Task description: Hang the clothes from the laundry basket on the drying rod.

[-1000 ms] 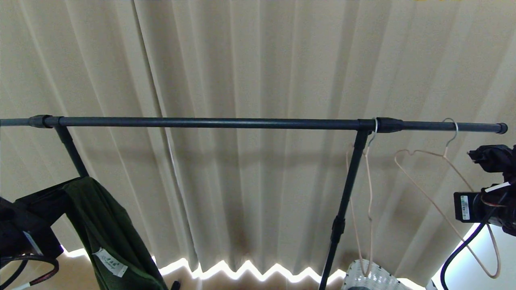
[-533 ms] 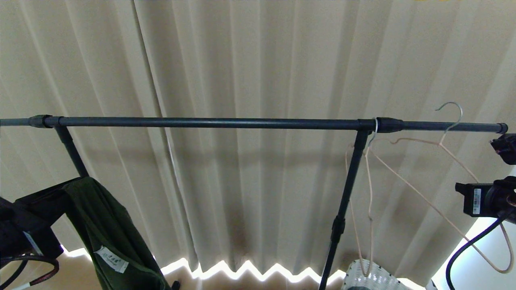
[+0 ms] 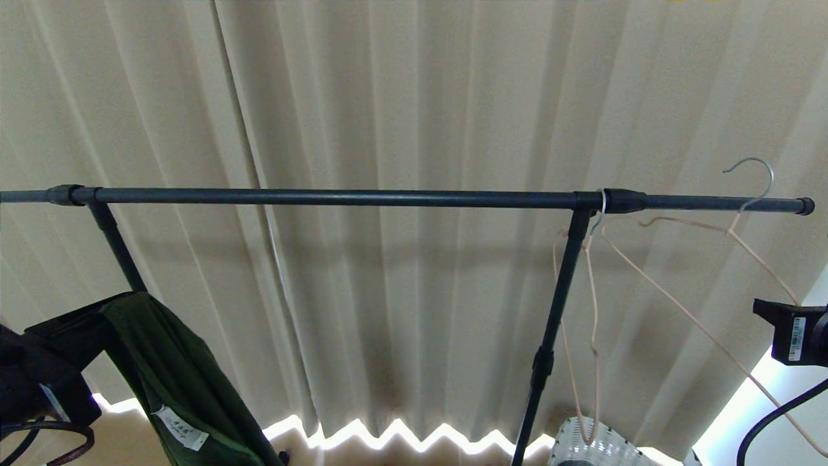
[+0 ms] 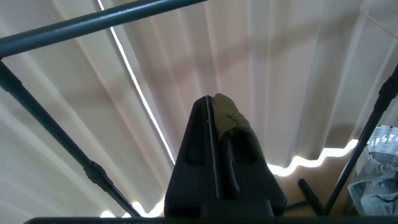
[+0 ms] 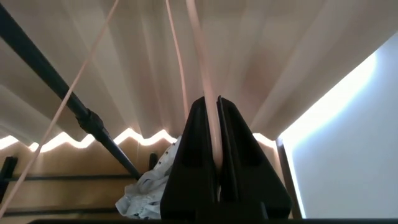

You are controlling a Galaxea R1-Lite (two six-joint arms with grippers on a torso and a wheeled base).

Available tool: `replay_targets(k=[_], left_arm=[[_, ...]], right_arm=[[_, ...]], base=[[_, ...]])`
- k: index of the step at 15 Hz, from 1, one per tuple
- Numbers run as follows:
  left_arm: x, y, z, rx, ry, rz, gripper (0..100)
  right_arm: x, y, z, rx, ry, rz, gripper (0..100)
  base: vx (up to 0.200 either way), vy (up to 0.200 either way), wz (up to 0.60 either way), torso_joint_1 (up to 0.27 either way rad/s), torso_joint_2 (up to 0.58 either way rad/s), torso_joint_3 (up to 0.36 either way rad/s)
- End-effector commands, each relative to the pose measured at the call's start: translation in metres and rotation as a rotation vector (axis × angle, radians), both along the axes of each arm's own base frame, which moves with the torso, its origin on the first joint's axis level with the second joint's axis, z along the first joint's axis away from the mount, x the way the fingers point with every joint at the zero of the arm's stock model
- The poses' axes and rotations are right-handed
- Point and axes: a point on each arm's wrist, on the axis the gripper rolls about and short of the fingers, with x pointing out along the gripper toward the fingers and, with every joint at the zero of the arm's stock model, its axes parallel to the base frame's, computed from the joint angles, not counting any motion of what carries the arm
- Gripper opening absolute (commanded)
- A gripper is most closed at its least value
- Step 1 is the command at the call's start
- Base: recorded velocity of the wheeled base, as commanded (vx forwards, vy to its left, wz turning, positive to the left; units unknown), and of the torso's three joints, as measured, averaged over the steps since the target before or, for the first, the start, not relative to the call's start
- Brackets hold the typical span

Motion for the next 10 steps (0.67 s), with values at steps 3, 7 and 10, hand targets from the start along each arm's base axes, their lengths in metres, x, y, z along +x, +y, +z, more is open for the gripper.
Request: replay_targets(k=[3, 7, 10], left_arm=[[-0.0007, 0.0001, 0.0004, -0.001, -0.004, 0.0, 0], [-0.0013, 0.0002, -0.0012, -0.001, 0.001, 0.0, 0], [-0.0016, 0.0003, -0.001, -0.002, 0.0, 0.0, 0]], right_arm=[[-0.0062, 0.0005, 0.0016, 0.0, -0.019, 0.003, 0], [-0.0058, 0.0011, 0.0011, 0.012, -0.016, 0.029, 0], [-0.0061, 0.0014, 0.0015, 0.013, -0.019, 0.034, 0]], base=[[-0.2, 0.0, 0.0, 0.009, 0.01, 0.001], [-0.15, 0.0, 0.0, -0.007, 0.0, 0.004], [0.0, 0.0, 0.0, 0.0, 0.0, 0.0]])
